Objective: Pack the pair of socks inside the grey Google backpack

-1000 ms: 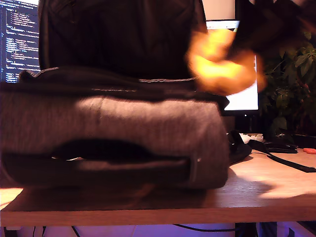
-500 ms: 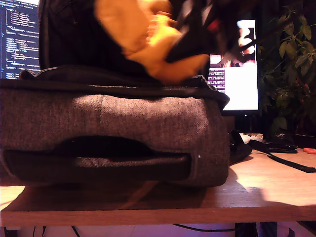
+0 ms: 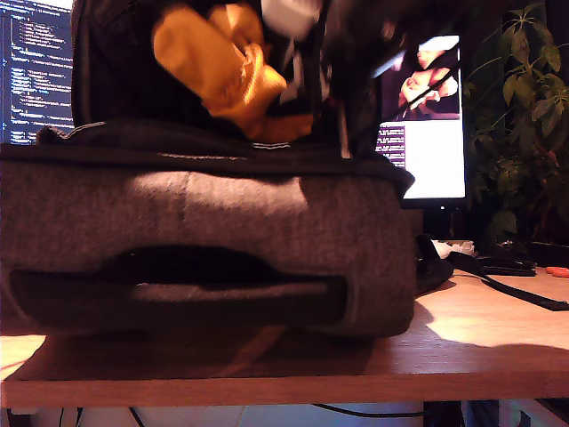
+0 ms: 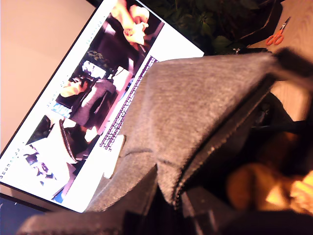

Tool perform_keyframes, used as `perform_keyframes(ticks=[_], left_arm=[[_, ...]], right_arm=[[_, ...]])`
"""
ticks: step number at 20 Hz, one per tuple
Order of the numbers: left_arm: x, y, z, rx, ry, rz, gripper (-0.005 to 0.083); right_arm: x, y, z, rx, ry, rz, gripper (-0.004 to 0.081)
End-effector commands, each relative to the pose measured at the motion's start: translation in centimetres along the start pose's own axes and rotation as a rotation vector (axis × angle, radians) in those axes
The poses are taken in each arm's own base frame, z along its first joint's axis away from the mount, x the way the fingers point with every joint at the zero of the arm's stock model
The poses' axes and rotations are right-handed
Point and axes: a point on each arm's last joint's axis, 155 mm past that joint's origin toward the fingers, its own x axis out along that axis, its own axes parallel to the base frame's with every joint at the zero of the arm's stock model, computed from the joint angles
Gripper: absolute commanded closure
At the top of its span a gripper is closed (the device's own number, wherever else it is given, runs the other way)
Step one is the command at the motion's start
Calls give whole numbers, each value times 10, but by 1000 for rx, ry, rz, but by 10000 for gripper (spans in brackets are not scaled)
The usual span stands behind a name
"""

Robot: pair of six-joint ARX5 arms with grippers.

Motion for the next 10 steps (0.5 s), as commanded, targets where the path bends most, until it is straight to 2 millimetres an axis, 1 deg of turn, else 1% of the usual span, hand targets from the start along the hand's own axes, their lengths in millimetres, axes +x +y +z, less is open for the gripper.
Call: perform_keyframes(ticks=[1, 3, 4, 5, 6, 7, 8, 9, 10], left_arm=[[-8, 18, 22, -25, -71, 36, 798], [-8, 17, 22, -25, -75, 32, 798], [-8, 17, 22, -25, -75, 32, 798], [-8, 17, 22, -25, -75, 32, 798], [-8, 17, 22, -25, -75, 32, 798], [-8, 17, 22, -25, -75, 32, 798], [-8, 17, 22, -25, -75, 31, 798], [-8, 17, 23, -25, -76, 31, 798], [-8, 16, 23, -25, -77, 29, 798]], right_arm=[[6, -16, -5, 9, 1, -36, 781], [14, -15, -14, 14, 14, -25, 781], [17, -11, -17, 15, 19, -9, 767], [20, -5, -18, 22, 16, 15, 686], [23, 2, -19, 32, 16, 40, 514], [25, 5, -19, 65, 21, 55, 360], [27, 7, -20, 76, 27, 64, 279], [27, 6, -21, 99, 32, 60, 259], [27, 5, -20, 111, 34, 54, 259]])
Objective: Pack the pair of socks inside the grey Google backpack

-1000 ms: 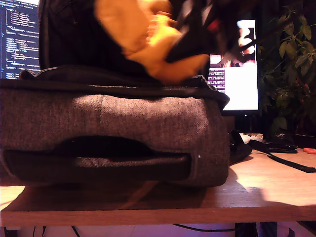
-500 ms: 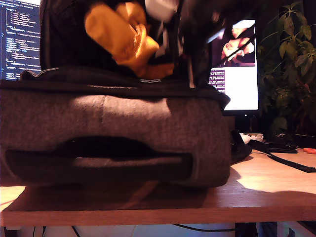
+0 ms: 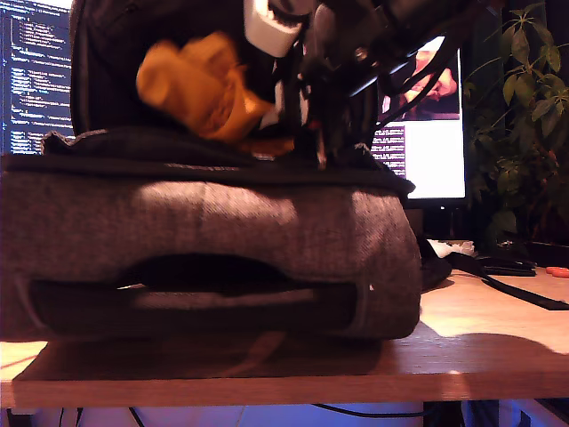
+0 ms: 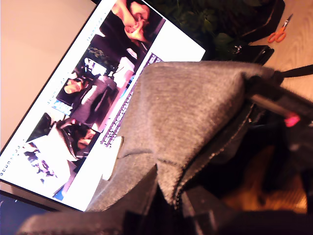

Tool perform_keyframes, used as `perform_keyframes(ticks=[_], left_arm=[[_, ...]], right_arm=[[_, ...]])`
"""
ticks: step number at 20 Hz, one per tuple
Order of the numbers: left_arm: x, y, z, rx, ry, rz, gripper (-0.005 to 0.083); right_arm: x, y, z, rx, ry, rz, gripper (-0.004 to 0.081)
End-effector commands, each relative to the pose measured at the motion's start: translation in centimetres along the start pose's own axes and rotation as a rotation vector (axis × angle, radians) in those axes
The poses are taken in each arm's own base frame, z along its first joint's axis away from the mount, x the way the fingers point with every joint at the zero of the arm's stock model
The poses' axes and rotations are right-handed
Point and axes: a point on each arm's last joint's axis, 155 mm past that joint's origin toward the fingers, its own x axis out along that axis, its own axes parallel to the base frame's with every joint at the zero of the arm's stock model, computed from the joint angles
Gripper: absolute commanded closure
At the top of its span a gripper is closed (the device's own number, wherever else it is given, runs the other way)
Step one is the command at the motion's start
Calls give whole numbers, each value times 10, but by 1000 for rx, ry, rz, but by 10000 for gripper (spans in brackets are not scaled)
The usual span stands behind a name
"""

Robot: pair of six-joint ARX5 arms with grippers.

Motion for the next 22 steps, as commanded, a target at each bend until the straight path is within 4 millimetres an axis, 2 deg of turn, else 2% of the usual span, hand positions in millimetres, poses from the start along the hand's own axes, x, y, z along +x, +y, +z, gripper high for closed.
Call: perform_keyframes(ticks=[1, 6, 10, 12, 15, 18, 20, 22], left_arm=[[-12, 17, 26, -27, -85, 33, 798], [-12, 17, 26, -26, -85, 33, 798], [-12, 19, 25, -26, -84, 36, 798], [-11, 21, 23, -28, -79, 42, 798], [-10, 25, 19, -30, -68, 52, 798], [-9, 27, 18, -31, -69, 51, 798], [-9, 27, 16, -30, -64, 52, 798], [-9, 25, 14, -36, -56, 43, 798]], right_arm=[[3, -4, -14, 83, 55, -13, 259], [-15, -40, -10, 198, 128, -153, 259], [-30, -46, 11, 289, 92, -164, 259], [-36, -35, 22, 353, 81, -115, 260], [-43, -1, 30, 517, 101, 9, 261], [-50, 32, 34, 645, 160, 108, 299], [-58, 38, 40, 744, 177, 123, 340], [-73, 38, 47, 850, 181, 126, 435]])
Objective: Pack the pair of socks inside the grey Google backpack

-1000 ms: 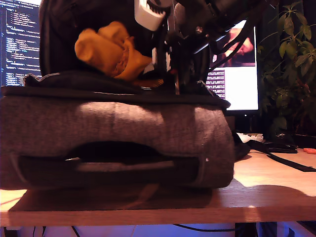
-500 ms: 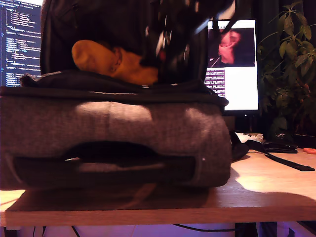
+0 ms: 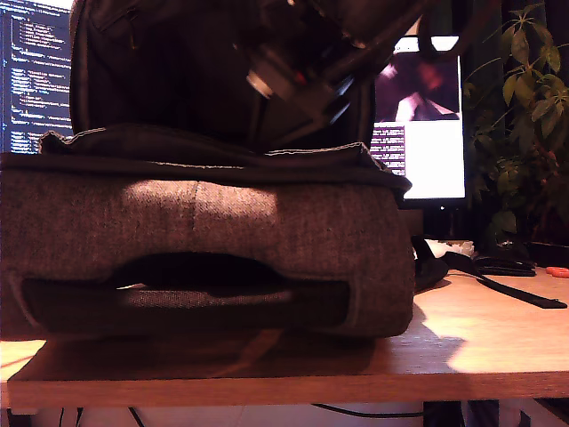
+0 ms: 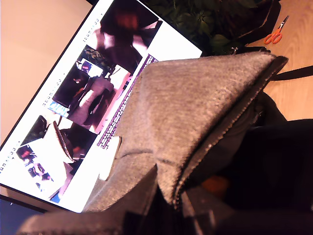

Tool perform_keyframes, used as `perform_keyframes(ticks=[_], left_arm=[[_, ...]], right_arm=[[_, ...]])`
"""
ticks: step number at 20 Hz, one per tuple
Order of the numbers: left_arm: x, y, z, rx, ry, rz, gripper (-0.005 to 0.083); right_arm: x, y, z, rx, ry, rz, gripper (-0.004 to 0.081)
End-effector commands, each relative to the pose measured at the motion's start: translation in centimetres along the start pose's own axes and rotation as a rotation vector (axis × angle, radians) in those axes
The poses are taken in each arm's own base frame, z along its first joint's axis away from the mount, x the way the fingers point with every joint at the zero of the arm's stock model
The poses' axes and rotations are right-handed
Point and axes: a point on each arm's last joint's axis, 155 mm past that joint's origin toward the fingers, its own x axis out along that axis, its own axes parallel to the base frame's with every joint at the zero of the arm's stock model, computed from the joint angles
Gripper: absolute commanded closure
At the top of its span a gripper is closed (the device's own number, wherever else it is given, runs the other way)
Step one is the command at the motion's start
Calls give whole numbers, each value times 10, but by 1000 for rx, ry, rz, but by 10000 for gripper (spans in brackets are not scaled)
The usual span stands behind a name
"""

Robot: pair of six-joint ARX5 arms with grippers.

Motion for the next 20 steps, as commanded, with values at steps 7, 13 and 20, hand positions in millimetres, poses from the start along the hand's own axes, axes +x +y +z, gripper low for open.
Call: perform_keyframes(ticks=[7, 13, 20], left_arm=[[-5, -28, -8, -133, 18, -183, 797], [17, -112, -53, -238, 194, -493, 797], [23, -147, -73, -236, 275, -610, 292]], right_arm=[[-98, -27, 1, 280, -87, 16, 780], [-145, -66, -11, 390, -160, -88, 780], [-149, -65, -22, 382, -130, -87, 780]])
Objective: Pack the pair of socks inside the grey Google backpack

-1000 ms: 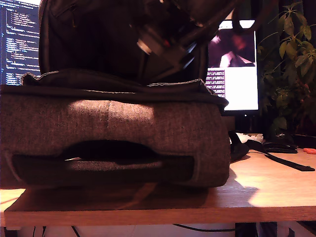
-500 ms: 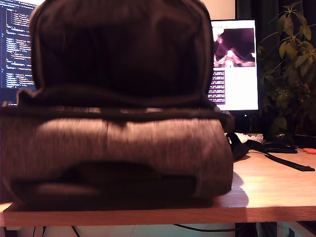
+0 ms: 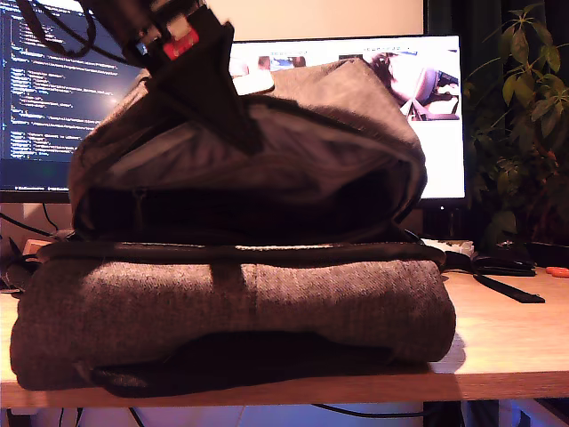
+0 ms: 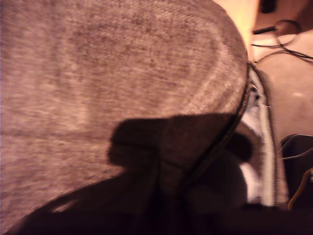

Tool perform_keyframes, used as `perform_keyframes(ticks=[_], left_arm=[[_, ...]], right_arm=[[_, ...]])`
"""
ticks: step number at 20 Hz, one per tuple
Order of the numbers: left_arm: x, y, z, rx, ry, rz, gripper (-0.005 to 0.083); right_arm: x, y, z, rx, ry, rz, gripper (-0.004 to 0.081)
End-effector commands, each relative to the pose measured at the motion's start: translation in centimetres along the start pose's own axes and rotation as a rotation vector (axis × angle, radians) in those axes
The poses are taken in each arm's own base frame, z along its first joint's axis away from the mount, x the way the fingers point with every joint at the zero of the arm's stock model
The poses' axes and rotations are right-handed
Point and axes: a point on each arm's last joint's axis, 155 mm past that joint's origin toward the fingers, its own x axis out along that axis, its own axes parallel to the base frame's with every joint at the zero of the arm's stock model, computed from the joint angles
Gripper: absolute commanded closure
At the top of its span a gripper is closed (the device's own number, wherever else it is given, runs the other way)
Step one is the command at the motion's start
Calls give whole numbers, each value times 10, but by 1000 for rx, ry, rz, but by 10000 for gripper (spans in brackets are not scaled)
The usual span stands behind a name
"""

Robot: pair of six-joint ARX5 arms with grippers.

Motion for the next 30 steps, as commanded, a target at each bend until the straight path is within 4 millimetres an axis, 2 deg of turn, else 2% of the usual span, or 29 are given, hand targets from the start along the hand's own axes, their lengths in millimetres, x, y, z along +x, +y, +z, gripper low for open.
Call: perform_keyframes(ticks=[1, 5, 10, 12, 13, 15, 16, 20, 24, 26, 30], left_arm=[[-5, 4, 5, -7, -19, 15, 222], [-19, -2, 6, -2, -28, 0, 204], [-54, -22, 15, -44, -78, -42, 215], [-68, -22, 18, -73, -103, -32, 319], [-72, -21, 20, -81, -117, -24, 425], [-76, -15, 23, -102, -138, -6, 733], [-77, -7, 24, -116, -147, 15, 791], [-83, 59, 28, -211, -228, 187, 794], [-110, 128, 21, -354, -324, 377, 794], [-124, 155, 7, -406, -339, 451, 794], [-137, 176, -18, -482, -336, 491, 794]], right_arm=[[0, 0, 3, 6, -5, 0, 780], [0, -3, 2, 5, -3, -18, 780], [4, -16, 2, 46, 5, -93, 780], [12, -24, 3, 103, 8, -132, 780], [16, -29, 8, 126, -4, -155, 780], [28, -45, 24, 186, -59, -216, 780], [35, -48, 36, 195, -97, -224, 780], [72, -71, 71, 218, -231, -188, 780], [100, -118, 75, 247, -296, -196, 780], [100, -143, 77, 252, -336, -221, 780], [87, -181, 63, 265, -324, -281, 780]])
